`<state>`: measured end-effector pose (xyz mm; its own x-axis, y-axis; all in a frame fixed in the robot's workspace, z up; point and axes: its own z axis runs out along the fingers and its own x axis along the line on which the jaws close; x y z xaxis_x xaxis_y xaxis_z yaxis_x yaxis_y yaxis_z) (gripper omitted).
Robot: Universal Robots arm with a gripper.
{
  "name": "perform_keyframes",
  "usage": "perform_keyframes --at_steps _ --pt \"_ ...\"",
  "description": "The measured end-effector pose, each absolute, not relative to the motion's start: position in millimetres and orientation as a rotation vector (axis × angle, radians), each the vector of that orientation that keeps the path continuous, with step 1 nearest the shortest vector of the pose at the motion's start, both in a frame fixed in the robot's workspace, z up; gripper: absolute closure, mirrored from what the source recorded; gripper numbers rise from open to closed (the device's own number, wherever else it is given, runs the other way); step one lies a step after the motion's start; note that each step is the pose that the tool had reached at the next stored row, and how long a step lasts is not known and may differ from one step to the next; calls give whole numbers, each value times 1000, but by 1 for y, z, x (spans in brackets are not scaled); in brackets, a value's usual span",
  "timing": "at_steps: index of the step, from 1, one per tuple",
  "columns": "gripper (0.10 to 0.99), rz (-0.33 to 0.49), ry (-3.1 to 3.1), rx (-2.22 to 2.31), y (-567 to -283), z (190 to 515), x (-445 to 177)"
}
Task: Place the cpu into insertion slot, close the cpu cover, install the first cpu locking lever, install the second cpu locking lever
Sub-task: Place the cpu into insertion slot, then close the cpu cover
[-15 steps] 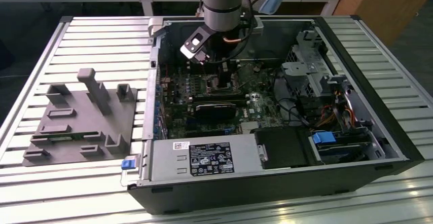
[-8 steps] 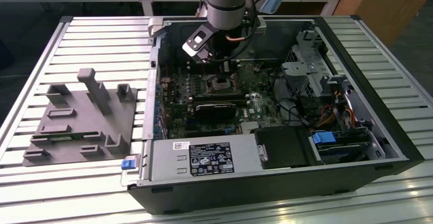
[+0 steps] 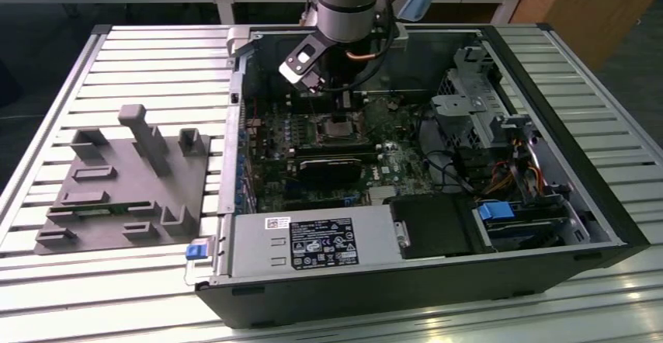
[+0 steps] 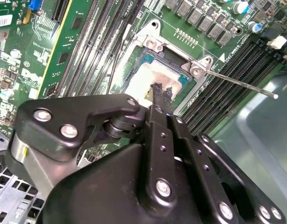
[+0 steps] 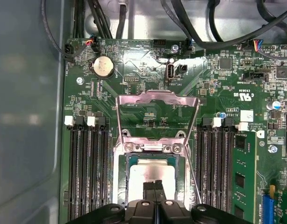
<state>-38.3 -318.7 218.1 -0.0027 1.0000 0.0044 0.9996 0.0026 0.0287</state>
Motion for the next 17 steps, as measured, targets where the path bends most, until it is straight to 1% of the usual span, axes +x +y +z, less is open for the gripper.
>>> perform_keyframes --at_steps 17 --pt "980 36 2213 2207 -319 235 -38"
